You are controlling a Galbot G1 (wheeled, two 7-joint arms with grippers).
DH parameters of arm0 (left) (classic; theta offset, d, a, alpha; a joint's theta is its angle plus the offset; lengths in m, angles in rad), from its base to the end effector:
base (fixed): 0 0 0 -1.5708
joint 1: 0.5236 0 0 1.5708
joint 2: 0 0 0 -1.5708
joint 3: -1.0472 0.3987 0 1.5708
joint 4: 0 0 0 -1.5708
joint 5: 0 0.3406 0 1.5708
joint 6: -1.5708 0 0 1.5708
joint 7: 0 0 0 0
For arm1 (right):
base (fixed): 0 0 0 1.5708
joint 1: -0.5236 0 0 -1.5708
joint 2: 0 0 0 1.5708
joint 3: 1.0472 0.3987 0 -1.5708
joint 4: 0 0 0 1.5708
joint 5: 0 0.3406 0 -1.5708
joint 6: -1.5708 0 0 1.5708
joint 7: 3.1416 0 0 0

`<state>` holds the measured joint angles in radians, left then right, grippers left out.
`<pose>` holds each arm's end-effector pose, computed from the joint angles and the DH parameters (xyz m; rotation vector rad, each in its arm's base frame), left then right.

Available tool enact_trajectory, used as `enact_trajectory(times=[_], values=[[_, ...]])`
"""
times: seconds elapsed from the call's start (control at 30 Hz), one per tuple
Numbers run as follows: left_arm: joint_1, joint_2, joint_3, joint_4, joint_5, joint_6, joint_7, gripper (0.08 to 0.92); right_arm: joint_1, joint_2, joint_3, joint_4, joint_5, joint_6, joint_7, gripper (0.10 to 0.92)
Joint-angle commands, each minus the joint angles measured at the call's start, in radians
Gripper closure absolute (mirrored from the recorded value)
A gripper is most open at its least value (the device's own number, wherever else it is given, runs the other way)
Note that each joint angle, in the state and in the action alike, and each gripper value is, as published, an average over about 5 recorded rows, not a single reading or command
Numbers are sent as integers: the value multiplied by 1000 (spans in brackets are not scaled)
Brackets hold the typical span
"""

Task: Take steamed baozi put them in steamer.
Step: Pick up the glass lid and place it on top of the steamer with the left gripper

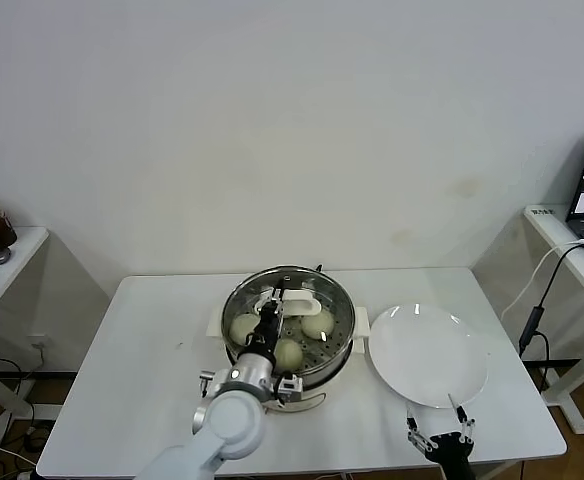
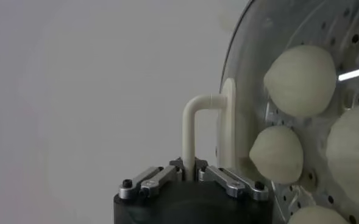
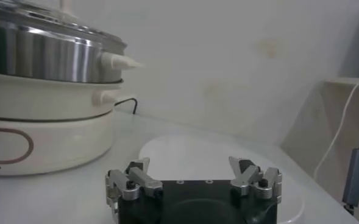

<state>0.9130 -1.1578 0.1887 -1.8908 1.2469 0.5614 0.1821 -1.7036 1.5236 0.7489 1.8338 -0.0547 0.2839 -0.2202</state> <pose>0.2896 -0.0765 -0.3160 0.2519 2.1251 2.1188 0.0670 -0.0880 -0.4383 0.1171 -2.9914 0.3074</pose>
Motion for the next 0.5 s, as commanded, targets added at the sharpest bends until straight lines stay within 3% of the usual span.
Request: enact_trajectory(times=[0.03,0.5], values=[[-5,-11,11,11,5,1,3,837,0,0,-1,0,-3,0,0,203],[-6,-10,15,18,-16,-3,14,837,-2,0,-10,0,-12,-1,-2,203]])
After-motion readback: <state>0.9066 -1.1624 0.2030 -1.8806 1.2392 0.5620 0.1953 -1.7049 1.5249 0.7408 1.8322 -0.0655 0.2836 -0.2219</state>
